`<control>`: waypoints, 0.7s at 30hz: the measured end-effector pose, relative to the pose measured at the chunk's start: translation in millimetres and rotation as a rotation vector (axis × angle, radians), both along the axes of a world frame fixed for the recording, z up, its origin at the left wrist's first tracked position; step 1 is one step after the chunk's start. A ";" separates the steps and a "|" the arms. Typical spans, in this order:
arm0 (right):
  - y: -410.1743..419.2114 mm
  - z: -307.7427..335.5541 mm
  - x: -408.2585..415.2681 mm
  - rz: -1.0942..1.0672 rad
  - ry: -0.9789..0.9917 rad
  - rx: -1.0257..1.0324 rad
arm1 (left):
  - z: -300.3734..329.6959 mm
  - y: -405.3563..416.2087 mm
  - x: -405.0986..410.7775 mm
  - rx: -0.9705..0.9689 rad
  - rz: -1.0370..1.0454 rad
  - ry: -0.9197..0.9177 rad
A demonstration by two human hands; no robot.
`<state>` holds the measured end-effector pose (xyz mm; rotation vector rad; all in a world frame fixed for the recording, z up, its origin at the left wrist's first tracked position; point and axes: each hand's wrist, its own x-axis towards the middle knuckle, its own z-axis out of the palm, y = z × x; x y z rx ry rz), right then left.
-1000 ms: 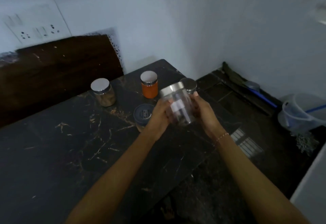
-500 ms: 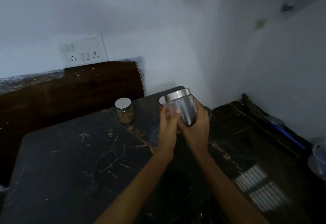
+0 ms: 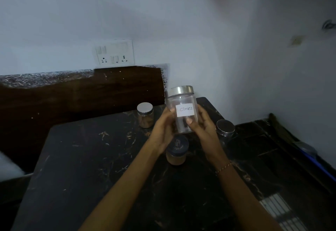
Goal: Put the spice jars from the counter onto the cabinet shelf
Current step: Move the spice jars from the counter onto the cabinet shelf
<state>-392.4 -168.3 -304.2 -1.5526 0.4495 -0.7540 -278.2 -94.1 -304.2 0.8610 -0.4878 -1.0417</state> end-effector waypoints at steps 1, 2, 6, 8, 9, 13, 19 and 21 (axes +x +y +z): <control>0.9 0.4 3.5 -0.013 -0.015 0.004 | 4.9 2.1 1.4 0.002 0.040 -0.033; 2.2 1.8 6.8 -0.023 -0.031 0.007 | 8.2 5.1 2.6 0.011 0.091 -0.085; 6.2 9.2 22.0 -0.033 -0.086 -0.012 | 16.0 20.3 8.5 0.072 0.238 -0.366; 8.4 12.9 30.9 -0.028 -0.093 -0.032 | 22.5 26.6 12.8 0.068 0.254 -0.453; 9.4 15.5 36.1 -0.032 -0.093 -0.048 | 27.2 28.5 15.5 0.066 0.262 -0.475; 3.8 37.8 61.1 0.006 -0.159 -0.096 | 54.5 31.2 32.9 -0.007 0.315 -0.497; -20.0 103.8 112.1 0.152 -0.265 -0.251 | 115.5 29.1 86.7 -0.090 0.411 -0.653; -25.8 136.0 129.1 0.175 -0.300 -0.296 | 145.2 26.3 105.1 -0.074 0.478 -0.748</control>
